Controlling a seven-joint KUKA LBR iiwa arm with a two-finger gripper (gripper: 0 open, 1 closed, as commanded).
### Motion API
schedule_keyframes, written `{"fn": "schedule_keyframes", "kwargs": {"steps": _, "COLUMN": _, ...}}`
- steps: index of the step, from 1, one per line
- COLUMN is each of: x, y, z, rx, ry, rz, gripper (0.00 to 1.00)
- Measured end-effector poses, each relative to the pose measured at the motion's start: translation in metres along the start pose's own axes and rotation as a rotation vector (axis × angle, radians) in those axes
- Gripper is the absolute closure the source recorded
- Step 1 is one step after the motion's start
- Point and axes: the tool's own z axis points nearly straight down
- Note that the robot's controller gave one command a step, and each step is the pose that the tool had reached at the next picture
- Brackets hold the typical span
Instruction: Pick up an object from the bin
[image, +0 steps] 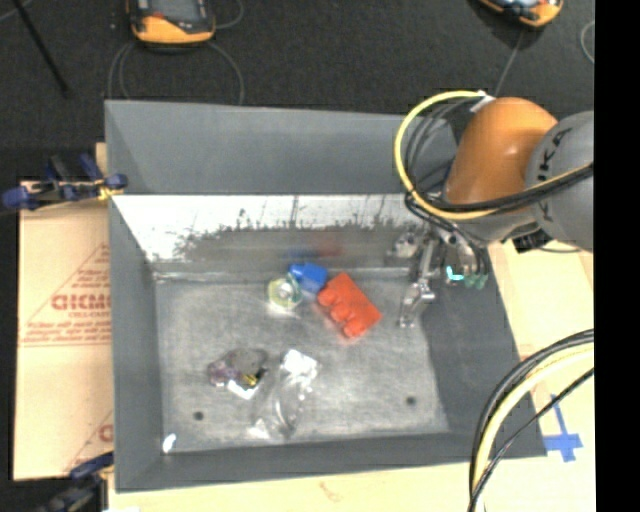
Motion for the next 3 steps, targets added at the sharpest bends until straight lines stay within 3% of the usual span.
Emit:
{"fn": "schedule_keyframes", "kwargs": {"steps": 1, "x": -0.024, "y": 0.035, "z": 0.048, "rx": 0.0, "ry": -0.021, "rz": 0.055, "gripper": 0.0}}
{"fn": "schedule_keyframes", "kwargs": {"steps": 2, "x": 0.052, "y": 0.041, "z": 0.066, "rx": 0.0, "ry": -0.007, "rz": -0.051, "gripper": 0.0}}
{"fn": "schedule_keyframes", "kwargs": {"steps": 3, "x": 0.051, "y": 0.041, "z": 0.066, "rx": 0.001, "ry": -0.008, "rz": -0.053, "gripper": 1.0}}
